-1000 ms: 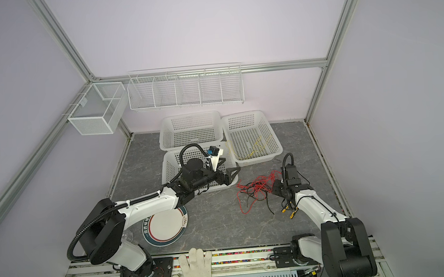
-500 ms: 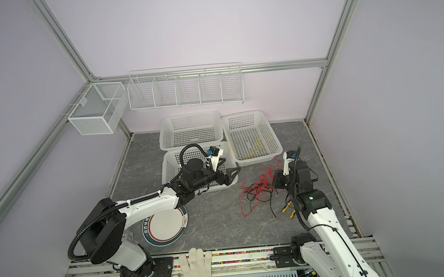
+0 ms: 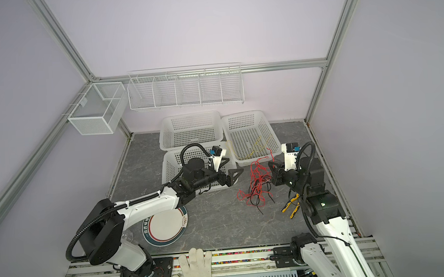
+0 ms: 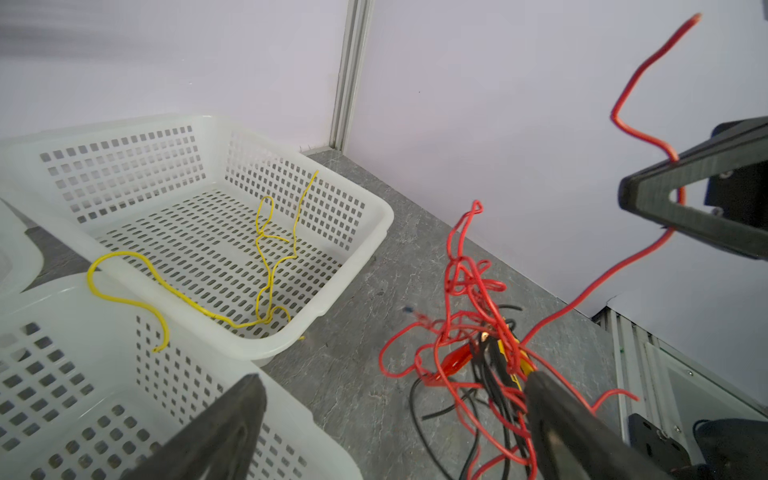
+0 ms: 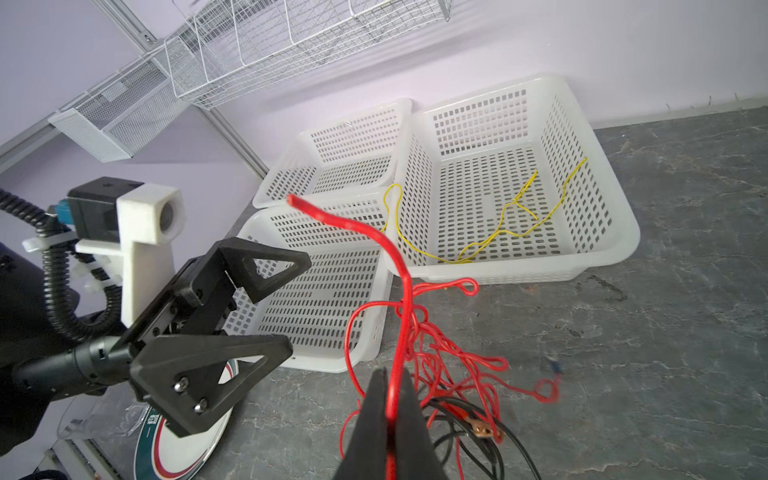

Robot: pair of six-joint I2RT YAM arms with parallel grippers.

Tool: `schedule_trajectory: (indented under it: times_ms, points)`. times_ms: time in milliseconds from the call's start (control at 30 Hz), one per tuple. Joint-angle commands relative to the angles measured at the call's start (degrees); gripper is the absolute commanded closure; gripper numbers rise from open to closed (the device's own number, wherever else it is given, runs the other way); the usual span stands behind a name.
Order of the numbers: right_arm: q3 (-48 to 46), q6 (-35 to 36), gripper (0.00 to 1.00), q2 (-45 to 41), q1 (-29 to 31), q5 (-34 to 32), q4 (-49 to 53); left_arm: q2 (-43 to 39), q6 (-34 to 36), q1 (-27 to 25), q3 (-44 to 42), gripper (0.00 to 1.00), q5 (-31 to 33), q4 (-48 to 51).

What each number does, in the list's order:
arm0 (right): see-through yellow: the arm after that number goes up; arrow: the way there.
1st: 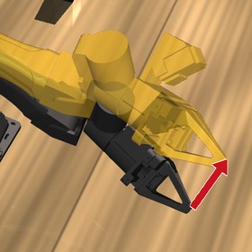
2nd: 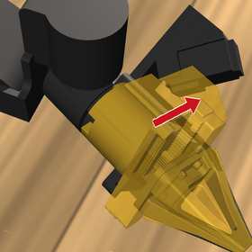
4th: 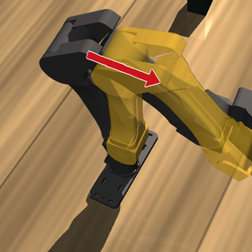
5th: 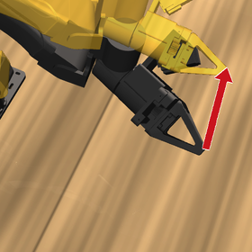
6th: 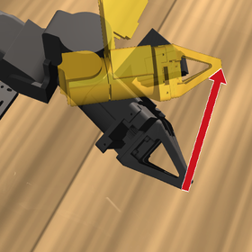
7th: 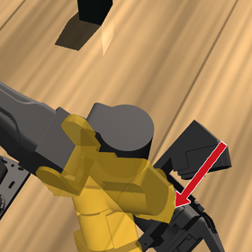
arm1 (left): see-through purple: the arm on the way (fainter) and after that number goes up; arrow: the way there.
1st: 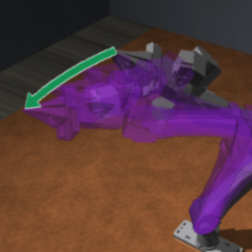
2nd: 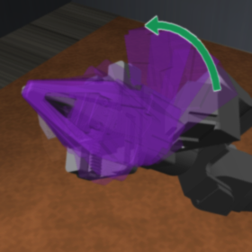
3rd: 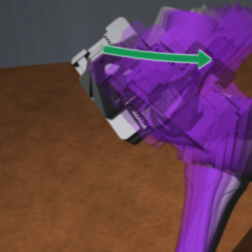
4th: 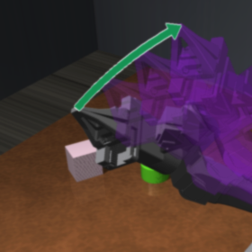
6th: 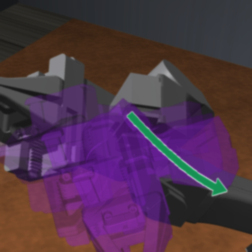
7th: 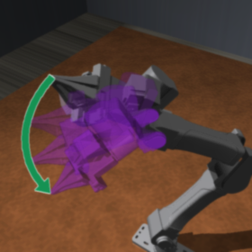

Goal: Untangle the cables
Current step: 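Lift the red wires with the right gripper while the left gripper grasps them below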

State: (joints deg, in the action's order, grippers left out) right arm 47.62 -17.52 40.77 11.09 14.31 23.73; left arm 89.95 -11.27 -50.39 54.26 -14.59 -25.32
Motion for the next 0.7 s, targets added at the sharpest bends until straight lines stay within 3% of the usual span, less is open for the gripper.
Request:
schedule_trajectory:
  times_ms: [0,233,667]
  points:
    - [-0.4,0.6,0.93,-0.6,0.3,1.9,-3.0,0.3,0.9,-1.2,2.5,0.03,-1.5,0.7]
    - [-1.9,-0.1,0.94,-0.3,2.1,3.6,-5.0,4.6,-3.4,-2.6,3.8,0.03,-5.5,-5.4]
    - [-3.1,-0.2,0.93,-1.4,2.4,3.3,-5.7,9.4,-4.7,-3.8,8.1,0.06,-0.5,1.0]
